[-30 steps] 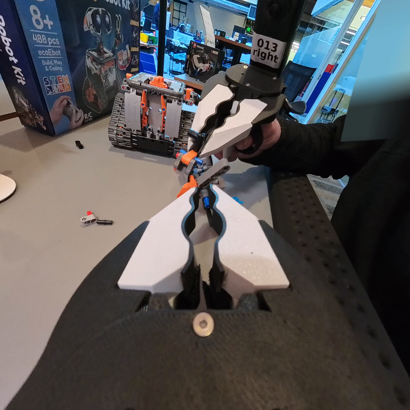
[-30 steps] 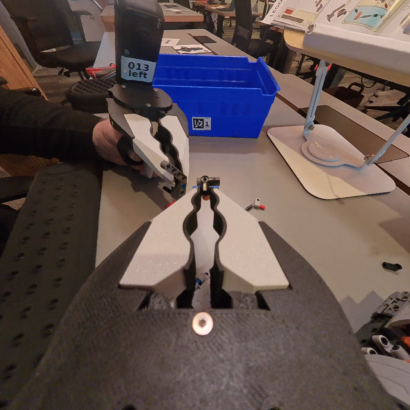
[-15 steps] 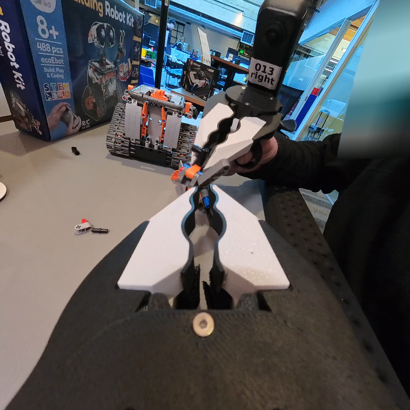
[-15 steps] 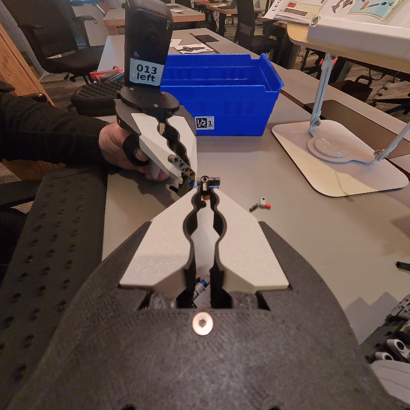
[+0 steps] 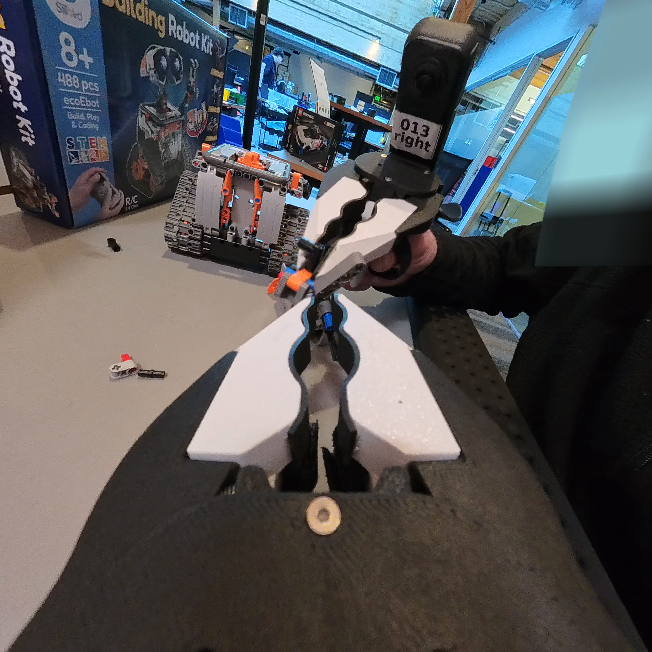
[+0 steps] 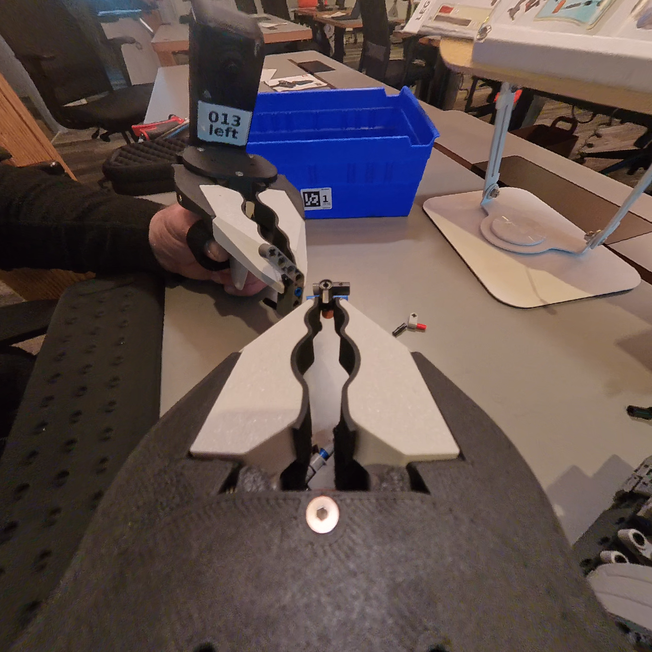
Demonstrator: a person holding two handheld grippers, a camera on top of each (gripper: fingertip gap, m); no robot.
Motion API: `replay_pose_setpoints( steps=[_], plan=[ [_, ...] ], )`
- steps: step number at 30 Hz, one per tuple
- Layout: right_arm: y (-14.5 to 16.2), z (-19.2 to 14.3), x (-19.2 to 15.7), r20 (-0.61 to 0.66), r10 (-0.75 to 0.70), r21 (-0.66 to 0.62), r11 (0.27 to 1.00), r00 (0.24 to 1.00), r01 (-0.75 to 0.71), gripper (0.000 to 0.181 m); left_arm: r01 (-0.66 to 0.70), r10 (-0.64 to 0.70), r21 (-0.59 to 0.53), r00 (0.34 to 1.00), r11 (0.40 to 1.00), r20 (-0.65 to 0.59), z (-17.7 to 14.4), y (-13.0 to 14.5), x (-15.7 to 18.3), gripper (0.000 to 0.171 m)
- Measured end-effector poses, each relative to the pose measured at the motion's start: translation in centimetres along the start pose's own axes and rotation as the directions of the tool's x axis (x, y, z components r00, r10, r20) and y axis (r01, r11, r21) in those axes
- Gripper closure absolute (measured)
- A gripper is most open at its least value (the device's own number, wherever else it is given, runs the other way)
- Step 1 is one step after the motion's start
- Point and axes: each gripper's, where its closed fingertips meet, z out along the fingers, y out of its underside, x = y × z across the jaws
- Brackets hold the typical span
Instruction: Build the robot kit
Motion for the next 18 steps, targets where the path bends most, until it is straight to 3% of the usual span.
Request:
replay_pose_setpoints(
  steps=[9, 18],
  plan=[
    [-1.2, -0.9, 0.7, 0.025, 0.119, 0.083, 0.989, 0.993, -0.121, 0.176, -0.016, 0.016, -0.001, 1.000, 1.000, 0.012, 0.5, -0.3, 0.0, 0.165],
    [-1.4, -0.8, 0.7, -0.026, 0.073, 0.089, 0.994, 0.997, -0.071, 0.176, -0.062, 0.065, -0.041, 0.994, 0.997, 0.083, 0.8, 0.0, -0.7, 0.165]
  ],
)
